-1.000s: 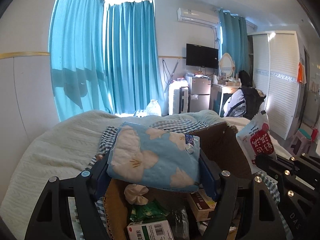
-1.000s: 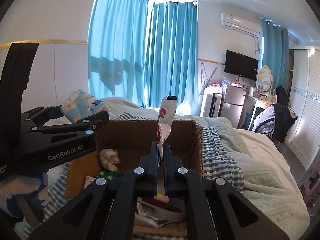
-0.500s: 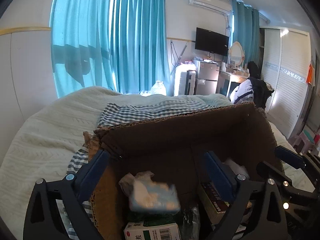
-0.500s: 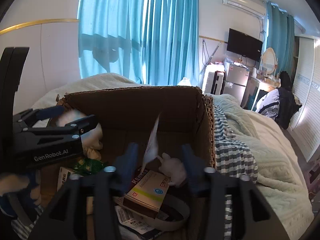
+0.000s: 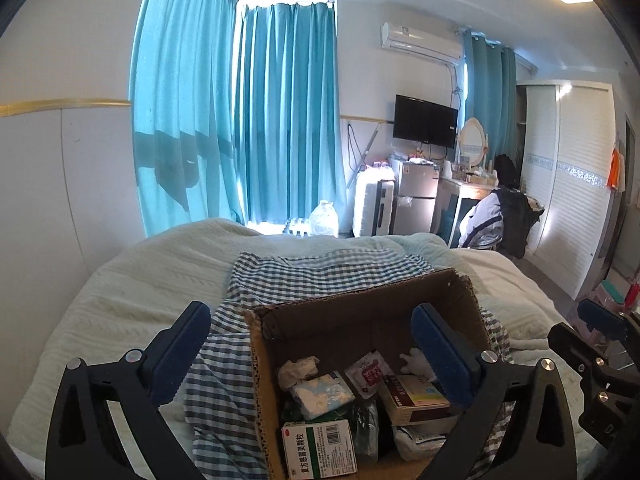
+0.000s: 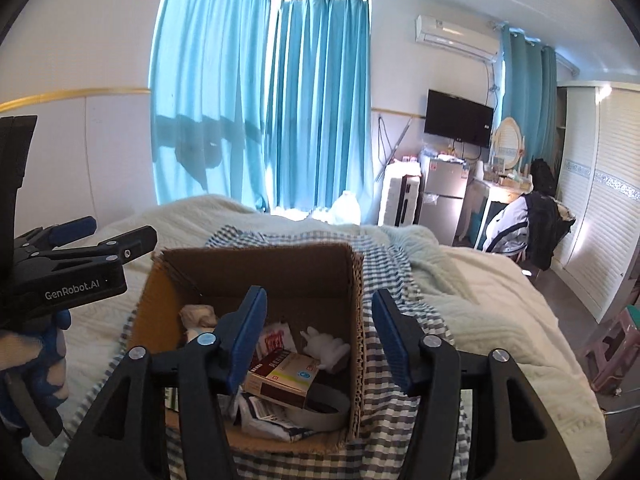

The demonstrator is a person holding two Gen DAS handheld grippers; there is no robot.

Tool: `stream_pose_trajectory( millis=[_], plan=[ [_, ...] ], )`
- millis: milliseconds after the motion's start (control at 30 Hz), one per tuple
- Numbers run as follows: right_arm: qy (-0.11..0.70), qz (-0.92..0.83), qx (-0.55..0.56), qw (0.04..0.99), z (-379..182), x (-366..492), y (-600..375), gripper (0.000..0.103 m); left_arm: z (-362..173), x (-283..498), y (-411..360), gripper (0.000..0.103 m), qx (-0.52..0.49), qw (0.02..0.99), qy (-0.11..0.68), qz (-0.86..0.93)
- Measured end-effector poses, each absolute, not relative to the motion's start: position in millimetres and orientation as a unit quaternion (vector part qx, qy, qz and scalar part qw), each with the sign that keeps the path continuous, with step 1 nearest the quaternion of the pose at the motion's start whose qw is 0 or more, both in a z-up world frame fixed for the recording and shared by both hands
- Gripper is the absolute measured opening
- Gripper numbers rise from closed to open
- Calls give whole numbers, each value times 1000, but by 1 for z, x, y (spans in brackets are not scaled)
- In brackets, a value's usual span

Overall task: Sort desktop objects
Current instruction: 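Pull both grippers back toward the hair dryer and bead bracelet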

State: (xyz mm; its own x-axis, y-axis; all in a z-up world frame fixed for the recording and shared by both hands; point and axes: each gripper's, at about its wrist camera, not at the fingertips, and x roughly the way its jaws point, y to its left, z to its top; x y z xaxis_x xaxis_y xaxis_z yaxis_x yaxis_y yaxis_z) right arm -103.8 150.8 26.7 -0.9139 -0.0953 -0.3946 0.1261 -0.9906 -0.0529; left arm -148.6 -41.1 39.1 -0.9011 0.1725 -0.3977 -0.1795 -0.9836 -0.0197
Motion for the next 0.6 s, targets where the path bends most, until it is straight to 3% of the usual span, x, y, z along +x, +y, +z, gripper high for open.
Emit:
stream_pose_trajectory(
  millis=[100, 600],
  plan=[
    [1, -979, 191, 74, 31, -69, 160, 73, 46, -121, -45, 103, -192, 87, 13, 977],
    [-17, -977, 207, 44, 15, 15, 176, 73, 31, -41, -47, 103, -215, 104, 1, 971]
  ],
)
